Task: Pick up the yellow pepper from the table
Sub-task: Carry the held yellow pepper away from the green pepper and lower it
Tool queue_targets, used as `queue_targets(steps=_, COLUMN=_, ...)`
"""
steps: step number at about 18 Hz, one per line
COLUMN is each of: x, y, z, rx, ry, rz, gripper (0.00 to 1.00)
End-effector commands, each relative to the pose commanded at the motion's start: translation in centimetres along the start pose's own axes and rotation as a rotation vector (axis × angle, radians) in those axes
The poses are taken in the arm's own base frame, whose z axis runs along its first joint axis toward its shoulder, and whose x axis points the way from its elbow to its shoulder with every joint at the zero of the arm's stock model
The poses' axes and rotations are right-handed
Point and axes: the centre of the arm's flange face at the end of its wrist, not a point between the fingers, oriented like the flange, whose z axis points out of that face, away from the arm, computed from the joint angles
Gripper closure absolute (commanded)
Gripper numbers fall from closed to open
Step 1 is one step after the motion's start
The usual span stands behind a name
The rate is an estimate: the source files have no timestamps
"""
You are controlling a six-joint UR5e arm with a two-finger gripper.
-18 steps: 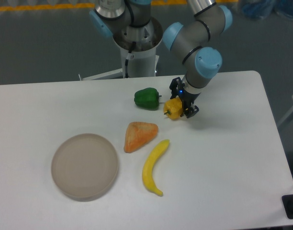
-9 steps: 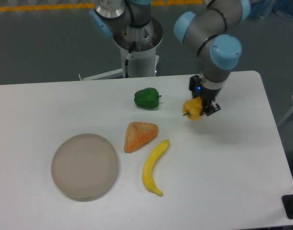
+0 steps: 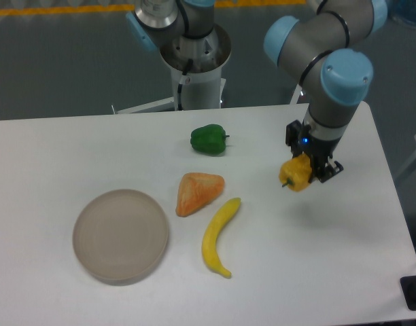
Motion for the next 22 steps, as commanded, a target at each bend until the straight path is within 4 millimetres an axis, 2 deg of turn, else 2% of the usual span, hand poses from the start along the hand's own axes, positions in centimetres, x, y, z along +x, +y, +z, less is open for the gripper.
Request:
queue_targets(steps=3, x=-1.2, y=-0.6, z=1.3, rx=0.003, ry=0.010, rz=-0.030, gripper=0.79)
queue_targets(steps=6, x=-2.7, y=-1.6, z=1.7, rx=0.006, ry=-0.002, rz=-0.019, gripper=0.80)
queue_targets(steps=12, x=-5.1, y=-2.8, z=3.7, rx=-0.005, ry=-0.002, rz=0.058, gripper=0.83)
queue_targets(steps=14, x=-5.1, y=-3.4, z=4.4, rx=-0.006, ry=0.004, rz=0.066, gripper=0.83)
queue_targets(steps=22, x=-5.1, y=-3.3, z=4.3, rx=-0.005, ry=0.001, rz=0.076, gripper=0.83)
